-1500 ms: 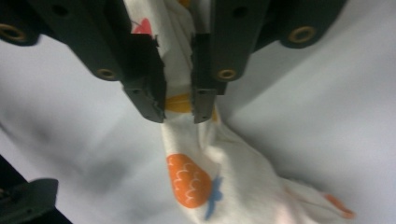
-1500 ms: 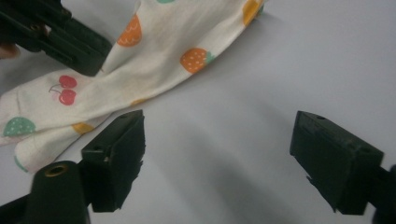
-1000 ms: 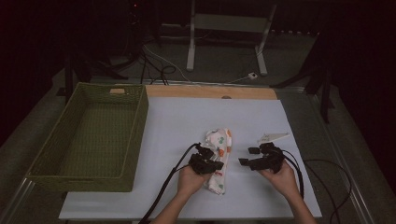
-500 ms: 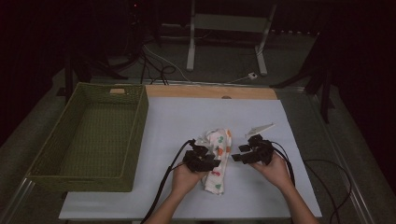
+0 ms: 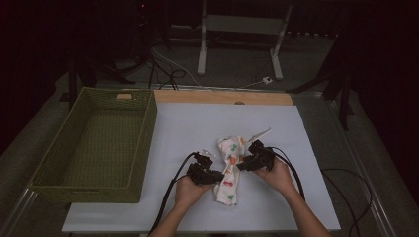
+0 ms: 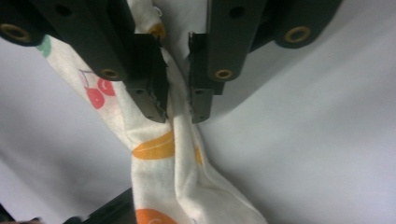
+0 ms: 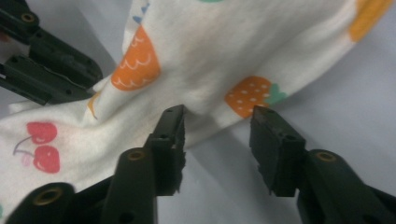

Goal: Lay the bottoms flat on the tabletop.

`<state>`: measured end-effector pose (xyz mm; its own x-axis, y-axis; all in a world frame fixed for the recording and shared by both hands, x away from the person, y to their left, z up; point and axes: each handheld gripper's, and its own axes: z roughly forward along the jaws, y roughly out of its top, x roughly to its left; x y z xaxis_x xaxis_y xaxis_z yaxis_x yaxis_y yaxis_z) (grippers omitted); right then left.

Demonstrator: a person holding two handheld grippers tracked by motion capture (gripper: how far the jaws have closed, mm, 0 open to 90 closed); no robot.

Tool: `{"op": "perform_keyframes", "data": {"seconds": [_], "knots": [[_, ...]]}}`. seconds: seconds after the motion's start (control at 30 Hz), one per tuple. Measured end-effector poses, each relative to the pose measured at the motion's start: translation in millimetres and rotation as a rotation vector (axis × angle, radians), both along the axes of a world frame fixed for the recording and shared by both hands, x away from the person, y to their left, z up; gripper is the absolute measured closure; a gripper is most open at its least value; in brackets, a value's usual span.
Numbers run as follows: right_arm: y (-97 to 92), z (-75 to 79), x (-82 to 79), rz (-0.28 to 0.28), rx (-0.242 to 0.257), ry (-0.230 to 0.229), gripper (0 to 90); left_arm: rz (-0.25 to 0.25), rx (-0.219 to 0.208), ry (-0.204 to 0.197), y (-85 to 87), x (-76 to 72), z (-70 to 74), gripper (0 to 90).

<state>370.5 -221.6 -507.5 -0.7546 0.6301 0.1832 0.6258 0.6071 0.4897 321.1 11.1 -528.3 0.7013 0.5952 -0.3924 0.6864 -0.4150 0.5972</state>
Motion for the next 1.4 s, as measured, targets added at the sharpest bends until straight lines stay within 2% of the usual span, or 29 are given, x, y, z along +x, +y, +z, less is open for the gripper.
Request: {"op": "perform_keyframes", "data": {"seconds": [0.07, 0.17, 0.3, 0.4, 0.57, 0.67, 0.7, 0.73, 0.8, 0.93, 0.97, 1.0, 1.03, 1.07, 1.13, 1.17, 1.23, 1.27, 1.4], "knots": [[2.8, -2.0, 0.0, 0.011, -0.007, -0.001, 63.0, -0.008, -0.002, 0.001, -2.1, -0.2, -0.5, 84.5], [6.7, -2.8, -0.9, 0.029, -0.043, -0.047, 74.7, -0.015, 0.000, -0.004, -4.1, -0.3, 0.3, 88.3], [5.4, -2.8, 1.3, 0.027, -0.064, -0.061, 89.8, -0.010, -0.008, -0.007, -4.4, -1.1, 1.8, 89.0], [2.0, -2.9, 3.5, 0.031, -0.047, -0.040, 90.0, -0.010, -0.015, -0.012, -3.7, -1.8, 3.4, 89.2], [-2.1, -0.8, 0.7, 0.037, -0.052, -0.035, 90.0, -0.012, -0.025, -0.021, -2.4, -3.5, 6.9, 89.5], [-4.7, 3.2, -2.0, 0.048, -0.011, -0.027, 90.0, -0.007, -0.028, -0.020, -2.7, -3.4, 7.2, 89.5], [-4.7, 4.4, -3.0, 0.054, 0.005, -0.017, 87.3, -0.006, -0.028, -0.018, -3.2, -2.9, 6.7, 89.4], [-4.6, 5.4, -4.3, 0.061, 0.020, -0.020, 78.9, -0.006, -0.029, -0.016, -3.9, -2.3, 6.1, 89.4], [-3.3, 7.2, -6.7, 0.070, 0.059, 0.009, 66.8, -0.011, -0.026, -0.014, -6.8, -2.0, 4.6, 89.3], [0.7, 6.6, -11.8, 0.093, 0.051, 0.024, 56.2, -0.028, -0.013, -0.015, -15.8, -2.1, 2.4, 89.2], [1.5, 5.9, -12.7, 0.091, 0.036, 0.014, 55.2, -0.031, -0.010, -0.014, -18.6, -2.4, 2.0, 89.2], [2.3, 5.0, -13.5, 0.096, 0.019, 0.002, 55.3, -0.033, -0.012, -0.014, -21.1, -2.6, 1.6, 89.2], [4.3, 4.1, -15.3, 0.091, 0.022, 0.009, 57.3, -0.036, -0.011, -0.015, -23.1, -2.7, 1.3, 89.2], [4.3, 2.3, -15.0, 0.103, -0.004, -0.012, 60.7, -0.039, -0.009, -0.015, -24.5, -2.8, 1.3, 89.2], [6.7, -1.3, -16.8, 0.114, -0.038, -0.035, 69.2, -0.044, -0.009, -0.020, -25.1, -2.8, 1.9, 88.9], [7.8, -1.9, -18.6, 0.116, -0.042, -0.056, 75.0, -0.046, -0.008, -0.022, -24.1, -2.7, 2.6, 88.8], [9.8, -2.1, -19.9, 0.114, -0.043, -0.064, 85.7, -0.041, -0.003, -0.028, -21.3, -2.5, 4.5, 87.0], [8.9, -2.7, -18.3, 0.120, -0.048, -0.067, 89.1, -0.038, 0.001, -0.032, -19.0, -2.3, 6.0, 84.0], [5.7, -2.0, -17.5, 0.117, -0.043, -0.047, 90.0, -0.015, -0.012, -0.045, -8.1, -2.9, 12.1, 69.4]]}}
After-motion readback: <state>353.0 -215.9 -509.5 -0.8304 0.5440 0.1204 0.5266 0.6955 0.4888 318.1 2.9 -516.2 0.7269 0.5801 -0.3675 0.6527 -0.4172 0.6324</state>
